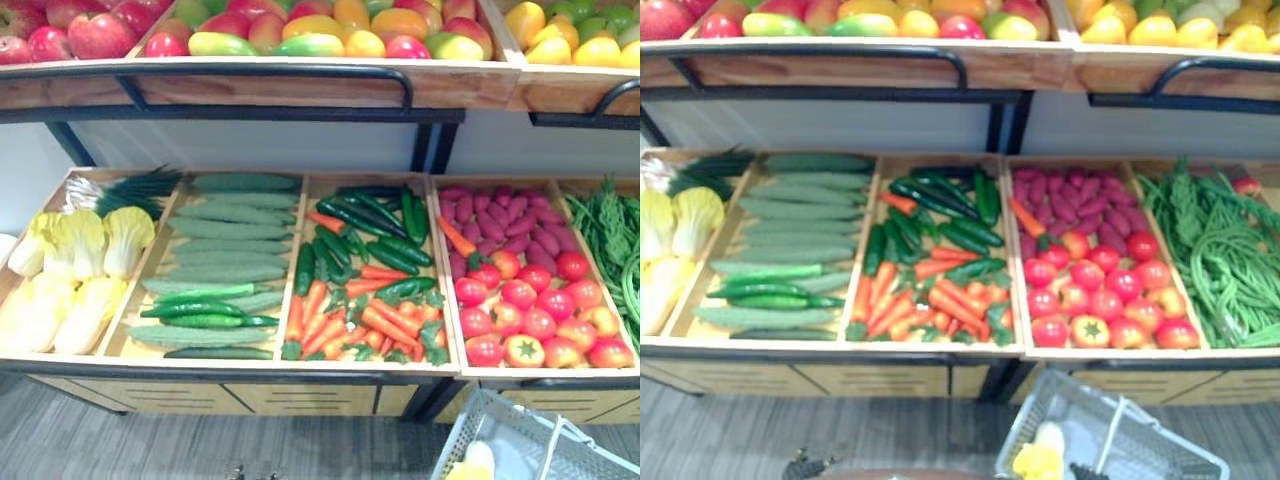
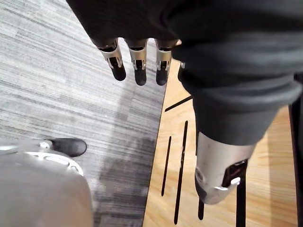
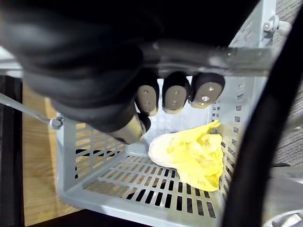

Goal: Pick vegetable in the basket

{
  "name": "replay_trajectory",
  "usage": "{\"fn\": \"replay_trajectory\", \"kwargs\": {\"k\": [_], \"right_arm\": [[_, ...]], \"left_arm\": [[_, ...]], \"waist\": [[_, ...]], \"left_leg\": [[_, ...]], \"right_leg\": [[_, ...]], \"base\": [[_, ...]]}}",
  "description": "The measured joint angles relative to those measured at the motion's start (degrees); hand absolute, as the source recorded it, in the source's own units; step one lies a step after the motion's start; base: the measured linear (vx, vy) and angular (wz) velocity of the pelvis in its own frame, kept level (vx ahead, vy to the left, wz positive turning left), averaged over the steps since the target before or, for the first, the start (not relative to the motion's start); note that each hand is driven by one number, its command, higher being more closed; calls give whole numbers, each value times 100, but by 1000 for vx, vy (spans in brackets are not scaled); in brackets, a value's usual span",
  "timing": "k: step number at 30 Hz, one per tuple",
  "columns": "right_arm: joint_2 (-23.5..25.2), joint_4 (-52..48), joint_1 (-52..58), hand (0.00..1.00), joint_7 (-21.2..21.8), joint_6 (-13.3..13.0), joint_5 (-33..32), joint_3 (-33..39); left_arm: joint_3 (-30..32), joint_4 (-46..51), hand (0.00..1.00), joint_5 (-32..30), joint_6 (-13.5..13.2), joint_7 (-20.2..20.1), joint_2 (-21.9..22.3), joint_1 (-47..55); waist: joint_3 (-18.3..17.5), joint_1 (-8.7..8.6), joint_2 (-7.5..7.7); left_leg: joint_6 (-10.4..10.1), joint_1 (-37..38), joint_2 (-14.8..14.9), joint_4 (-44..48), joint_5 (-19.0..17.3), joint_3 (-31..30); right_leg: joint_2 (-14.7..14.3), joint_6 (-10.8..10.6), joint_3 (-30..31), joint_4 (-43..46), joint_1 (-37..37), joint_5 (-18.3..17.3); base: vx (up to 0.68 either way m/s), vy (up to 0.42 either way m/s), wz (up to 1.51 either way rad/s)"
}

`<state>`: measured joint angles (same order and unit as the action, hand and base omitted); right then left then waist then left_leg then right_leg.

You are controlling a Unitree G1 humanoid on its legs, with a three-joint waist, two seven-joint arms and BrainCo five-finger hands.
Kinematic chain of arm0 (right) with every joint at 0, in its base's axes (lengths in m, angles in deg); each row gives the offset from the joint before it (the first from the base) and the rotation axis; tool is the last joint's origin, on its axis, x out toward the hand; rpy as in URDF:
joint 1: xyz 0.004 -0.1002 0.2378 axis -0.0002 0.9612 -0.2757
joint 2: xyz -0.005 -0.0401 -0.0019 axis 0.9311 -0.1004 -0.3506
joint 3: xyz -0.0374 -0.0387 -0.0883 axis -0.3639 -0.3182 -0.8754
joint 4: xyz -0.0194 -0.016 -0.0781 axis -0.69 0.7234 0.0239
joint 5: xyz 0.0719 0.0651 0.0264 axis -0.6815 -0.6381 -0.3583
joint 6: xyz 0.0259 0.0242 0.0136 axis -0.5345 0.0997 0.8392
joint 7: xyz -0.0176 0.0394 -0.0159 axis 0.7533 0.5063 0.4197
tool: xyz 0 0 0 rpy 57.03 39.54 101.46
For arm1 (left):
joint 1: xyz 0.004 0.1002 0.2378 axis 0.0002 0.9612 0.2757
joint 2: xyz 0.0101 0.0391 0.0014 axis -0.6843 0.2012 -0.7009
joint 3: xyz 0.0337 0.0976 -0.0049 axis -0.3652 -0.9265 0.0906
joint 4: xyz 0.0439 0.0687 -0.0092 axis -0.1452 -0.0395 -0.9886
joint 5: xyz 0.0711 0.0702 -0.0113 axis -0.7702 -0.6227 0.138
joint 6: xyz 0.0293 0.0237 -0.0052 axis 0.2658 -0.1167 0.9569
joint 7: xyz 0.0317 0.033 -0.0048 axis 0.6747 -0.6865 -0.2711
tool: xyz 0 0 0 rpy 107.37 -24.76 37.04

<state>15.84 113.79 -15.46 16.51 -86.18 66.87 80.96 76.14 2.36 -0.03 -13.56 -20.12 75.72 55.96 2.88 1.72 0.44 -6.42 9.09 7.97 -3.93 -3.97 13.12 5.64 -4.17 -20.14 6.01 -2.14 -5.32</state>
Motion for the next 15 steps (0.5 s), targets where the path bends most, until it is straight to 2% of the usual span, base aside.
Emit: {"fn": "replay_trajectory", "kwargs": {"k": [5,6,8,10,12,15], "right_arm": [[158,-4,131,100,-166,-72,-91,115],[179,-5,153,100,-220,-95,-98,117],[190,-13,156,100,-304,-104,-130,111],[191,-22,177,100,-392,-104,-210,105],[192,-50,171,100,-405,-106,-211,93],[188,-51,210,100,-422,-111,-213,16]], "left_arm": [[167,556,0,-62,-21,889,6,118],[303,757,0,-53,-43,1207,12,136],[505,1145,0,-52,-49,1589,13,225],[628,1824,0,-96,-48,2067,11,284],[633,2498,0,-176,-41,2355,-4,331],[489,3609,0,-648,-42,2699,-116,424]], "waist": [[-67,1,106],[-73,5,114],[-74,4,115],[-76,13,95],[-77,13,79],[-80,11,53]], "left_leg": [[66,-50,-101,-105,50,-145],[70,-63,-123,-109,52,-153],[77,-61,-148,-126,57,-158],[79,-46,-171,-128,58,-163],[81,-46,-176,-133,59,-163],[81,5,-173,-146,59,-155]], "right_leg": [[83,-58,-167,-116,-48,38],[96,-78,-179,-146,-52,50],[113,-101,-198,-182,-75,65],[138,-110,-255,-221,-146,72],[144,-111,-278,-233,-161,72],[131,-111,-290,-279,-228,72]], "base": [[0,26,18],[19,31,7],[29,30,7],[32,26,13],[11,12,7],[2,2,1]]}}
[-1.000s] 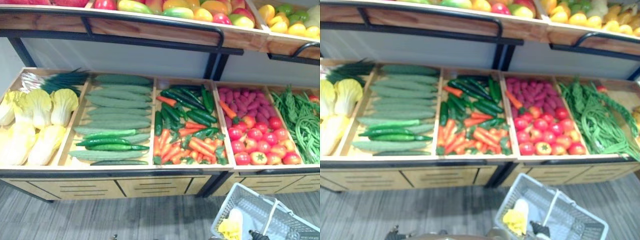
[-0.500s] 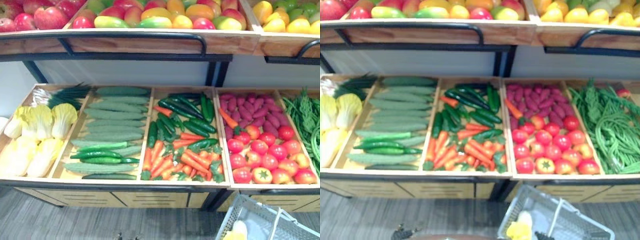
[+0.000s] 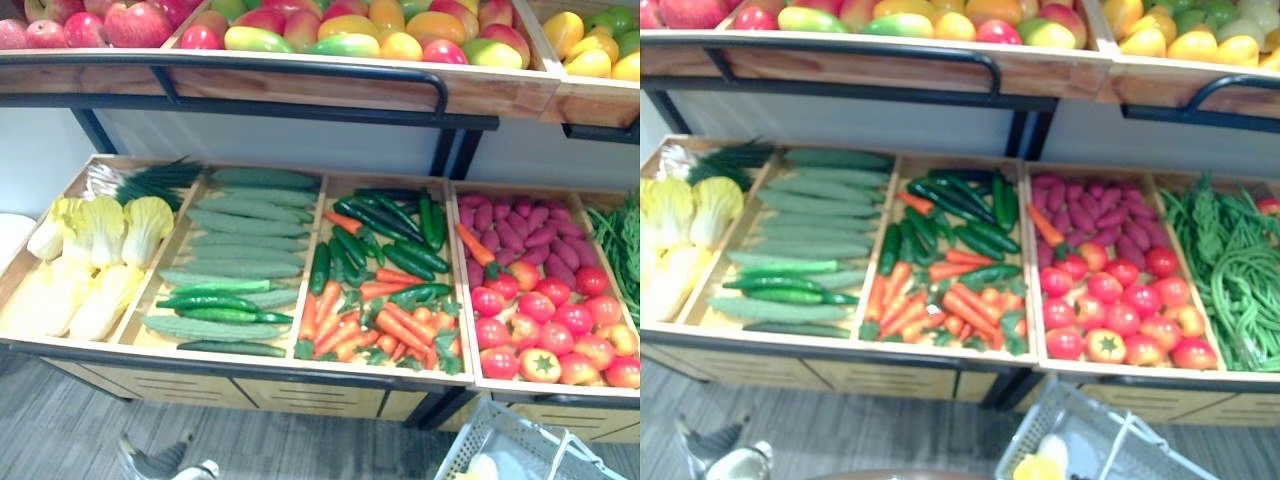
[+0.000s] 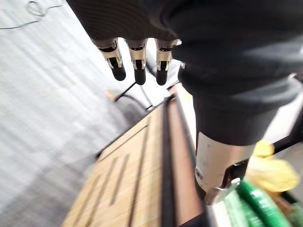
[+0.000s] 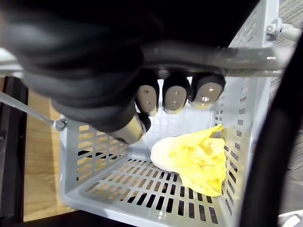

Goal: Pick vegetable in the basket

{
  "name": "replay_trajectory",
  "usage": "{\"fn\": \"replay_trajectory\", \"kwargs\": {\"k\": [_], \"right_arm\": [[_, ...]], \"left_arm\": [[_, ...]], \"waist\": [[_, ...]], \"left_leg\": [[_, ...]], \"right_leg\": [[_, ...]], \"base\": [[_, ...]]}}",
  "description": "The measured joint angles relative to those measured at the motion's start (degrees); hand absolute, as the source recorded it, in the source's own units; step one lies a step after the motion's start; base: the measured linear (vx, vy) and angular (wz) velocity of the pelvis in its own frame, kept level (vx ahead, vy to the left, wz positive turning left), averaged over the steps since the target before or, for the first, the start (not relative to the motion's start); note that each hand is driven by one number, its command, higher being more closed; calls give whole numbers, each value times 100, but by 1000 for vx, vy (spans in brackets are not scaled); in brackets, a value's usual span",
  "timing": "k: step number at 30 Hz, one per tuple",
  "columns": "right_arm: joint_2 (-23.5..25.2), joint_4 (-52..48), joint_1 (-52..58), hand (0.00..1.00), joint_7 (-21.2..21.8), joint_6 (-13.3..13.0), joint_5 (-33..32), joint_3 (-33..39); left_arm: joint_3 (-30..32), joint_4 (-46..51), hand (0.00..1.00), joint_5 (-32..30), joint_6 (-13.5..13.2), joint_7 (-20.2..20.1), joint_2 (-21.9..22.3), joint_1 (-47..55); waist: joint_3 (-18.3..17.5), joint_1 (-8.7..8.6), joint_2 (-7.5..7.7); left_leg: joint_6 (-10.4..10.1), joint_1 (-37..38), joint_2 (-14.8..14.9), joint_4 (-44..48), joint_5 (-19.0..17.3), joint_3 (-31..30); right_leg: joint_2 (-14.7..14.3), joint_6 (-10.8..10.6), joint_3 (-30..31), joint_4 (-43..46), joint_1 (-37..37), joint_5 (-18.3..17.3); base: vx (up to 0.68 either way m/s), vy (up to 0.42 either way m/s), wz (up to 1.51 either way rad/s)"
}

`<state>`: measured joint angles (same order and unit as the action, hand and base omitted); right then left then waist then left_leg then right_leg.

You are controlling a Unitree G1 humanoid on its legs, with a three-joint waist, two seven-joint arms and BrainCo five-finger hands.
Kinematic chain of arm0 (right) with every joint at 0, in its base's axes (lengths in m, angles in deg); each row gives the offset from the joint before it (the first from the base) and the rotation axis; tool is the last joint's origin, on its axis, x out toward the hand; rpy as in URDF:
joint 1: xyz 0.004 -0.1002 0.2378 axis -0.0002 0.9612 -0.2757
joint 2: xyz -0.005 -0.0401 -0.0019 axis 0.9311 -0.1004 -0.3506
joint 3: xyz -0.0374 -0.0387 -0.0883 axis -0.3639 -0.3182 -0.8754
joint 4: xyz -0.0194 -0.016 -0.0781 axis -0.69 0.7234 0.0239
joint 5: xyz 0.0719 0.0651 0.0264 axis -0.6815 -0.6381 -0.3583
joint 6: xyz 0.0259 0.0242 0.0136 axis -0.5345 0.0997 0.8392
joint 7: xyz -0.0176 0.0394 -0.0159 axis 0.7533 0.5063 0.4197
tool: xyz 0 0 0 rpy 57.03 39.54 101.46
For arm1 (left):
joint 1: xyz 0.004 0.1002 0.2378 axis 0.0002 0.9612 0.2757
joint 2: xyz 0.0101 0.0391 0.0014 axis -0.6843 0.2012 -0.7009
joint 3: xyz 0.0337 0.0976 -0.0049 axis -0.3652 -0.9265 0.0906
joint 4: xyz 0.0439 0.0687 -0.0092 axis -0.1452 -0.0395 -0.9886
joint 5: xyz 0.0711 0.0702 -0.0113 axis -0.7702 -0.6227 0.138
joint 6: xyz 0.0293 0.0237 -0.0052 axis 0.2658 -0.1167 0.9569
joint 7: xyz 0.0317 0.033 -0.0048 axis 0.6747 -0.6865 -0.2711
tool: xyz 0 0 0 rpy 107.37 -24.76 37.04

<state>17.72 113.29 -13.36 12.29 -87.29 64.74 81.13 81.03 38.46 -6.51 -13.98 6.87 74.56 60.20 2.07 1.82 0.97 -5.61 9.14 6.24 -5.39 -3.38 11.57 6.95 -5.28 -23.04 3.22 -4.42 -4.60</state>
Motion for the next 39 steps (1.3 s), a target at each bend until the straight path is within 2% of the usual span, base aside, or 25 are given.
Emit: {"fn": "replay_trajectory", "kwargs": {"k": [4,8,10,13,17,19,24,26,32,39], "right_arm": [[-37,-2,36,100,-44,-45,-105,-217],[-55,9,66,100,-43,-102,-113,-352],[-82,13,58,100,-23,-109,-112,-422],[-186,26,45,100,60,-118,-104,-500],[-276,24,-14,100,149,-122,-96,-637],[-312,22,-76,100,174,-124,-93,-839],[-385,-135,-137,100,232,-139,12,-1171],[-391,-254,-107,100,288,-163,19,-1338],[-391,-457,-76,100,308,-167,32,-1580],[-392,-676,35,100,355,-168,35,-1727]], "left_arm": [[-319,1024,0,-885,-24,145,-388,37],[-892,1672,0,-1214,-74,92,-798,39],[-1285,1889,0,-1383,-247,-55,-1074,39],[-1950,1986,0,-1519,-639,-502,-1684,-18],[-2475,1977,0,-1643,-917,-989,-2390,-134],[-2950,1920,0,-1655,-1110,-1354,-2896,-307],[-3886,1559,0,-1659,-1436,-2069,-3611,-814],[-4277,1318,0,-1657,-1492,-2353,-3830,-1042],[-5221,722,0,-1705,-1629,-2661,-3954,-1710],[-5625,400,0,-1711,-1626,-2682,-3946,-2117]], "waist": [[-24,-8,-36],[-28,-7,-43],[-24,-13,-56],[-28,-47,-120],[-30,-147,-160],[-26,-175,-176],[-8,-209,-277],[-31,-325,-322],[-46,-338,-395],[-61,-348,-422]], "left_leg": [[0,2,15,-12,-1,13],[0,-5,25,-33,-2,35],[0,-14,28,-33,-2,56],[-1,-8,37,-33,-2,157],[-2,4,52,-26,-4,301],[-3,29,62,-6,-4,500],[-23,114,98,-5,-29,978],[-34,114,112,-5,-42,1100],[-75,214,143,-4,-76,1537],[-111,224,140,-2,-101,1813]], "right_leg": [[-25,2,15,-20,-3,1],[-71,24,56,-82,-4,33],[-101,40,85,-145,-7,72],[-138,53,168,-232,-1,129],[-186,79,291,-325,17,202],[-223,93,446,-419,34,286],[-287,118,828,-526,130,446],[-314,130,961,-523,199,475],[-404,155,1344,-515,334,563],[-430,161,1581,-407,508,579]], "base": [[0,0,0],[-10,-3,-3],[-19,-3,-8],[-17,-2,-13],[-17,-1,-18],[-29,7,-35],[-50,-13,-42],[-64,-27,-35],[-51,-29,-35],[-40,-28,-18]]}}
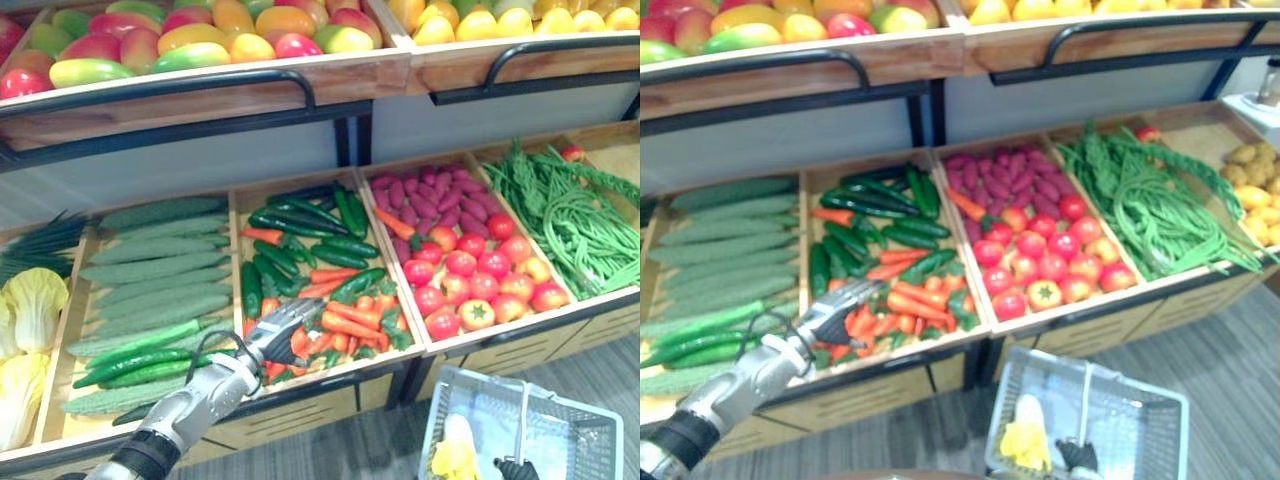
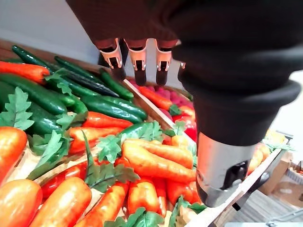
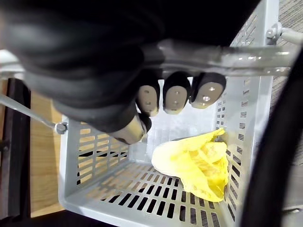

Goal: Pick vegetable in the basket

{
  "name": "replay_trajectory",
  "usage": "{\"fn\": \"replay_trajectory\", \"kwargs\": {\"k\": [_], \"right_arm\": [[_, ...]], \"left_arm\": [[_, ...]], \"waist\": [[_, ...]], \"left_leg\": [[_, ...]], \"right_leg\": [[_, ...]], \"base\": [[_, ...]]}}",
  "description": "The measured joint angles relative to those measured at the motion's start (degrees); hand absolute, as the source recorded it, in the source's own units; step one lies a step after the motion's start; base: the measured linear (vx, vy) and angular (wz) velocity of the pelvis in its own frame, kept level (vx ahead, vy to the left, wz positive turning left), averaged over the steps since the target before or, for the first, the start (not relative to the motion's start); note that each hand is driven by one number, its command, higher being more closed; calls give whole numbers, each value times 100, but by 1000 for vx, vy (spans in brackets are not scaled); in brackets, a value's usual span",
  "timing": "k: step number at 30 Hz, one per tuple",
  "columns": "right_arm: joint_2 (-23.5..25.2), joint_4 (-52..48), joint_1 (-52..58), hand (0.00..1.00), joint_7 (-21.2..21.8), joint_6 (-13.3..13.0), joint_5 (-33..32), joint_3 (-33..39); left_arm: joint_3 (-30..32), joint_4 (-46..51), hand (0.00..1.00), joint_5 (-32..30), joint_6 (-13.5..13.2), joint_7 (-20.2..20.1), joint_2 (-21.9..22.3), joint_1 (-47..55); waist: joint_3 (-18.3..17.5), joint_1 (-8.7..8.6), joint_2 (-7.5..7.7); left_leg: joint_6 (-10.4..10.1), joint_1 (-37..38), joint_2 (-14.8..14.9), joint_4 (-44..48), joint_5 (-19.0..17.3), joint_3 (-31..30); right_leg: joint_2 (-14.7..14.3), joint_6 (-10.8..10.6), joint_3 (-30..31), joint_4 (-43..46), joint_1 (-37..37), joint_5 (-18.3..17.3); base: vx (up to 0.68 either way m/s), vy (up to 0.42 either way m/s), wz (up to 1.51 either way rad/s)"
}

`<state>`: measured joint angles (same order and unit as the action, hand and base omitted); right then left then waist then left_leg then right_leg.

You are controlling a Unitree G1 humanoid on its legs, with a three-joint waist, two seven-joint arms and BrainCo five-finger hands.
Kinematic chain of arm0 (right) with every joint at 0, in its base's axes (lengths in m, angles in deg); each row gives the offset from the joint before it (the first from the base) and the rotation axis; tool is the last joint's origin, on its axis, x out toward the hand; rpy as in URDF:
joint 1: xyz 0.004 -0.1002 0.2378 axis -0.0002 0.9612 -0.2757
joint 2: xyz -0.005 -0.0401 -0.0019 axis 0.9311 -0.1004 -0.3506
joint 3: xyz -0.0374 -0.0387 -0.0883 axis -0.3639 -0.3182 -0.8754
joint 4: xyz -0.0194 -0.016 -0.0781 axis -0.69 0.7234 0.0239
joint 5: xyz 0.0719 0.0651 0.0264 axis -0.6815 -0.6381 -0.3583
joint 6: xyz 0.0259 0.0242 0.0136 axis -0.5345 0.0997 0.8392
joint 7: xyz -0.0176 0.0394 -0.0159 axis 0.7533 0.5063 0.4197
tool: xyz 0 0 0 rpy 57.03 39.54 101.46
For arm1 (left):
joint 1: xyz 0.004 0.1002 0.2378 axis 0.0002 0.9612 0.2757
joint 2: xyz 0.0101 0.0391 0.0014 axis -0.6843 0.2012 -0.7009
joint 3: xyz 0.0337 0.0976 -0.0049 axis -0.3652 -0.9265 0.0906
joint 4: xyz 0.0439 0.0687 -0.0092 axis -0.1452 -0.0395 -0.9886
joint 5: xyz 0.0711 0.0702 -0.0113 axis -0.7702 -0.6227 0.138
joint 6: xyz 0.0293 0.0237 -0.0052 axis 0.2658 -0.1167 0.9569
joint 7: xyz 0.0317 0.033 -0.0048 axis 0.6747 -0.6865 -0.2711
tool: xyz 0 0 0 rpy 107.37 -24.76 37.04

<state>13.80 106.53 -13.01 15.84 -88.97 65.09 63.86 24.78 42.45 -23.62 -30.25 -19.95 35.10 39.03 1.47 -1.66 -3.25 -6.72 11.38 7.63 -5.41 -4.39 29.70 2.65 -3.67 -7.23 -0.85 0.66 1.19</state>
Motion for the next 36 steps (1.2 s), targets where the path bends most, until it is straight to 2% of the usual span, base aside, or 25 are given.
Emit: {"fn": "replay_trajectory", "kwargs": {"k": [5,12,16,20,26,30,36], "right_arm": [[-1,-51,16,100,35,0,114,5],[-1,-204,9,100,37,1,147,18],[2,-232,-29,100,35,3,111,47],[9,-284,-66,100,33,3,96,125],[11,-280,-69,100,36,13,-121,244],[14,-267,-106,100,35,18,-147,336],[11,-221,-110,100,35,12,-381,514]], "left_arm": [[-255,-374,0,-1,53,-121,65,-230],[-643,-1107,0,-189,178,-126,573,-801],[-652,-1225,0,-218,309,-122,750,-904],[-649,-1447,0,-221,459,-116,896,-1152],[-592,-1487,0,-209,476,-116,960,-1293],[-522,-1674,0,-210,519,-116,989,-1294],[-410,-1686,0,-189,588,-125,1102,-1294]], "waist": [[9,-1,-17],[28,-8,-39],[27,-137,-68],[49,-138,-80],[77,-157,-108],[115,-290,-111],[216,-292,-139]], "left_leg": [[-38,73,-7,1,-27,149],[-11,-142,-11,216,-131,297],[-11,-224,-9,230,-131,322],[-8,-315,-19,228,-128,431],[-11,-236,-26,152,-128,575],[-24,-232,-38,149,-137,599],[-42,-258,-29,149,-150,667]], "right_leg": [[-9,-1,112,87,29,-4],[33,3,252,307,326,-13],[34,4,270,330,427,-13],[24,5,360,389,622,-12],[-36,5,488,383,658,-12],[-47,4,552,387,691,-11],[-82,5,629,394,766,-11]], "base": [[-41,-21,-13],[-70,-17,-9],[-49,-27,-4],[-13,-20,-12],[8,-12,-12],[-22,-12,-9],[-38,-21,-7]]}}
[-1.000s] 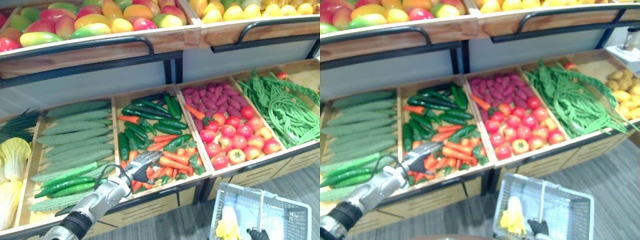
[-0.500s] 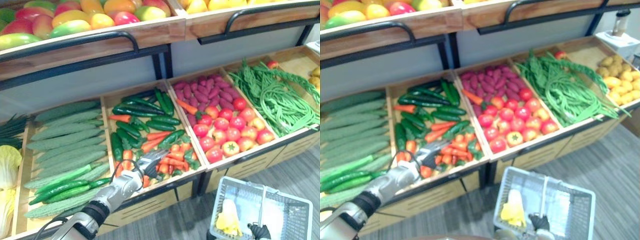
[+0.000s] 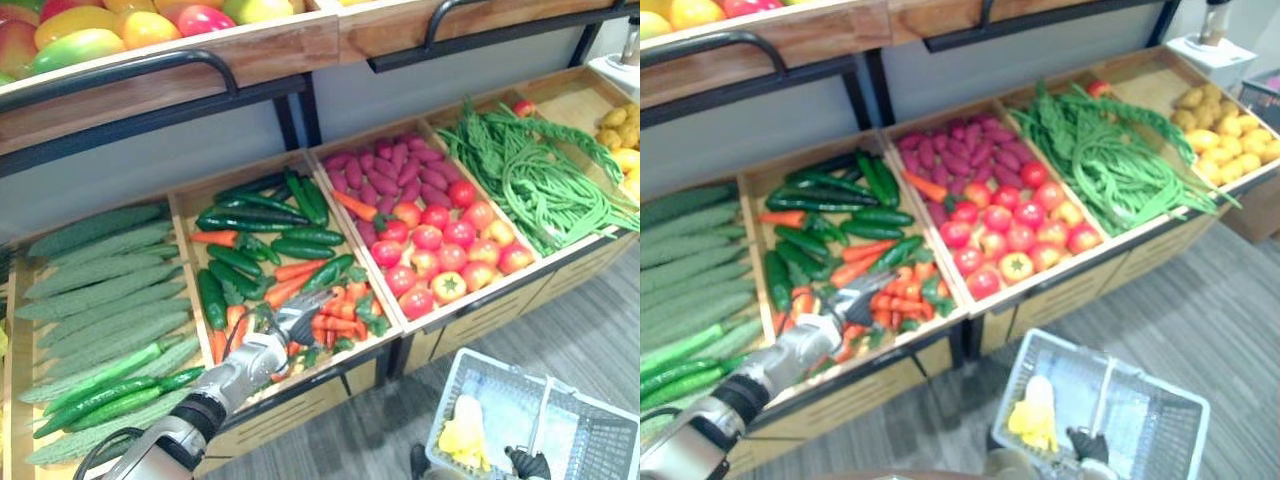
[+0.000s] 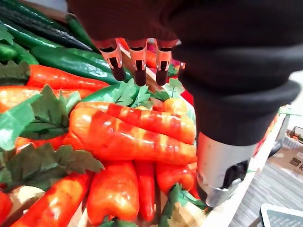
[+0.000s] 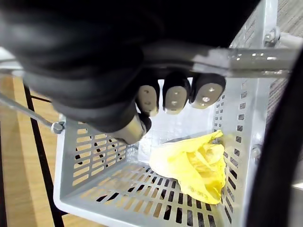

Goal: Pick vegetable in the basket

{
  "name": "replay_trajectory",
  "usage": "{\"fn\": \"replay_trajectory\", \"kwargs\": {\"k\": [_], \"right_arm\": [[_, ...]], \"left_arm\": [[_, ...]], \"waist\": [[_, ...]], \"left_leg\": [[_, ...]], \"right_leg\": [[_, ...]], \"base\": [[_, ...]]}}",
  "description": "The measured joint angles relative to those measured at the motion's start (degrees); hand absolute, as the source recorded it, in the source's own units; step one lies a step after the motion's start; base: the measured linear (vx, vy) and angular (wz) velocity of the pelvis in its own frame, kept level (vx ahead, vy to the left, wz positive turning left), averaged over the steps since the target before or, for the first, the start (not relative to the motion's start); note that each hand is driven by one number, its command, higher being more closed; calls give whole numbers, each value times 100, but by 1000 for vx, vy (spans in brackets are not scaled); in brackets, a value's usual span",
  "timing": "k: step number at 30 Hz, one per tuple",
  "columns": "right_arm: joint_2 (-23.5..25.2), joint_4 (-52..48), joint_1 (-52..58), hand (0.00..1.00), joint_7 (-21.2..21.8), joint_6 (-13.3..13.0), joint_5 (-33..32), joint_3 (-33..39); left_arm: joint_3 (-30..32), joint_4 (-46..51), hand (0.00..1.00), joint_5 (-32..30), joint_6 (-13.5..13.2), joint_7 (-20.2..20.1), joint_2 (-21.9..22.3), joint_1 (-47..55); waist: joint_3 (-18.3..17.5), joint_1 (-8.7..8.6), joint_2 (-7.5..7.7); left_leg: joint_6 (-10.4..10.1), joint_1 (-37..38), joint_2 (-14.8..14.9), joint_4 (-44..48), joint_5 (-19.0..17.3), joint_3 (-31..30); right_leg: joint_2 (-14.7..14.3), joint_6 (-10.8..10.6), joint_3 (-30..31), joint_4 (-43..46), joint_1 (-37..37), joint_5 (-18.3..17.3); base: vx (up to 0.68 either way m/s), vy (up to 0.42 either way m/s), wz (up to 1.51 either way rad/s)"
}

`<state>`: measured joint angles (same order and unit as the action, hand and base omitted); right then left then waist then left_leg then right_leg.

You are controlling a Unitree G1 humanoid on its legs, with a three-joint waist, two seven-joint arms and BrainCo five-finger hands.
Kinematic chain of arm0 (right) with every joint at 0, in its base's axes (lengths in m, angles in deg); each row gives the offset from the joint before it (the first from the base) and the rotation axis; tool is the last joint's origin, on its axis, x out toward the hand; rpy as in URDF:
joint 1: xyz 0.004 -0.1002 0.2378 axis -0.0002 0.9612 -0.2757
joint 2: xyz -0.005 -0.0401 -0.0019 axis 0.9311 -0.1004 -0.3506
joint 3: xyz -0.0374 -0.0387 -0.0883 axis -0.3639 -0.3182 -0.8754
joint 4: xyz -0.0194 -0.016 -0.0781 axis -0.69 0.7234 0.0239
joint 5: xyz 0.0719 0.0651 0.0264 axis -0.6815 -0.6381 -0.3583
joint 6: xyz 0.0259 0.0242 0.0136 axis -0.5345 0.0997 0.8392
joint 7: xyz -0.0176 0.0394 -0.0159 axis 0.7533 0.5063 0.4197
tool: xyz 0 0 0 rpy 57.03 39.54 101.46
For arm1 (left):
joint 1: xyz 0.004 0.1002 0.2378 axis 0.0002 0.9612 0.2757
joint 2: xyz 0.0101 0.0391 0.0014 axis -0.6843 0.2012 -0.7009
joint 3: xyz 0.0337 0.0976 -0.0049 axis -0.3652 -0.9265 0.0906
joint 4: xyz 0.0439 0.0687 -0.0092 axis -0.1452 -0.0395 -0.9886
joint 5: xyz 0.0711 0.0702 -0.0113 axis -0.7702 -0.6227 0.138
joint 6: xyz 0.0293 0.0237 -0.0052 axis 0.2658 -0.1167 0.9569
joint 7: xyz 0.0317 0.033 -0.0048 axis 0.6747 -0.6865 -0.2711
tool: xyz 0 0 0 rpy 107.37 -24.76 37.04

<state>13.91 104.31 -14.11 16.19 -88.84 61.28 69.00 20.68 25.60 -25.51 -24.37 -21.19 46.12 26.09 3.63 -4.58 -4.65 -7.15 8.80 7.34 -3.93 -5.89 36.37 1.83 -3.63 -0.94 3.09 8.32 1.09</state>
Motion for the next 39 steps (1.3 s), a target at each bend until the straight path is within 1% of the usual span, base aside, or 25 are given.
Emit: {"fn": "replay_trajectory", "kwargs": {"k": [4,8,11,16,18,19,20,22,26,29,39], "right_arm": [[0,40,-19,100,-1,1,-147,142],[-1,47,-55,100,-6,-2,-153,167],[-4,50,-92,100,-18,-2,-155,166],[-26,53,-152,100,-28,-6,-155,154],[-30,54,-185,100,-46,-6,-155,154],[-34,55,-200,100,-55,-6,-155,156],[-40,57,-213,100,-62,-6,-156,158],[-61,67,-257,100,-65,-5,-194,157],[-70,64,-271,100,-79,-9,-213,158],[-70,60,-277,100,-96,-13,-219,158],[-73,59,-278,100,-103,-21,-276,160]], "left_arm": [[1,-164,0,31,6,-50,31,-36],[2,-213,0,31,67,-82,30,-66],[1,-429,0,28,89,-93,41,-127],[52,-636,0,13,206,-80,45,-242],[205,-681,0,11,259,-78,60,-271],[289,-777,0,9,279,-44,101,-332],[352,-833,100,1,334,-9,144,-385],[524,-976,100,-26,493,25,260,-457],[674,-994,100,-33,582,41,380,-547],[674,-1102,100,-38,636,38,460,-618],[699,-1081,100,-43,581,42,494,-633]], "waist": [[52,-10,-18],[115,-14,-32],[134,-36,-41],[179,-98,-53],[237,-154,-62],[284,-156,-63],[314,-155,-62],[376,-167,-73],[444,-177,-82],[481,-182,-92],[516,-181,-125]], "left_leg": [[0,-63,-2,0,0,48],[0,-108,-15,-4,0,64],[0,-135,-15,1,0,62],[0,-166,-31,1,0,64],[0,-164,-35,4,0,69],[0,-164,-39,8,0,73],[0,-166,-42,8,0,73],[0,-169,-46,8,0,83],[-6,-169,-41,10,-4,85],[-22,-169,-37,10,-15,89],[-41,-158,-34,27,-27,93]], "right_leg": [[-15,-1,46,-1,84,5],[-20,-2,87,0,153,6],[-20,-2,92,-5,174,6],[-12,-3,112,-2,214,7],[-10,-8,126,0,217,13],[-10,-14,139,1,222,19],[-10,-17,145,1,228,23],[-12,-16,162,-1,242,37],[-19,-16,165,-2,246,36],[-31,-16,182,-12,252,36],[-35,-16,210,-19,235,36]], "base": [[-21,-21,-7],[-6,-11,-5],[0,0,0],[0,0,0],[-39,-20,-2],[-37,-17,-4],[-62,-29,-5],[-60,-32,-4],[-19,-14,-1],[-26,-23,-4],[-4,-9,-1]]}}
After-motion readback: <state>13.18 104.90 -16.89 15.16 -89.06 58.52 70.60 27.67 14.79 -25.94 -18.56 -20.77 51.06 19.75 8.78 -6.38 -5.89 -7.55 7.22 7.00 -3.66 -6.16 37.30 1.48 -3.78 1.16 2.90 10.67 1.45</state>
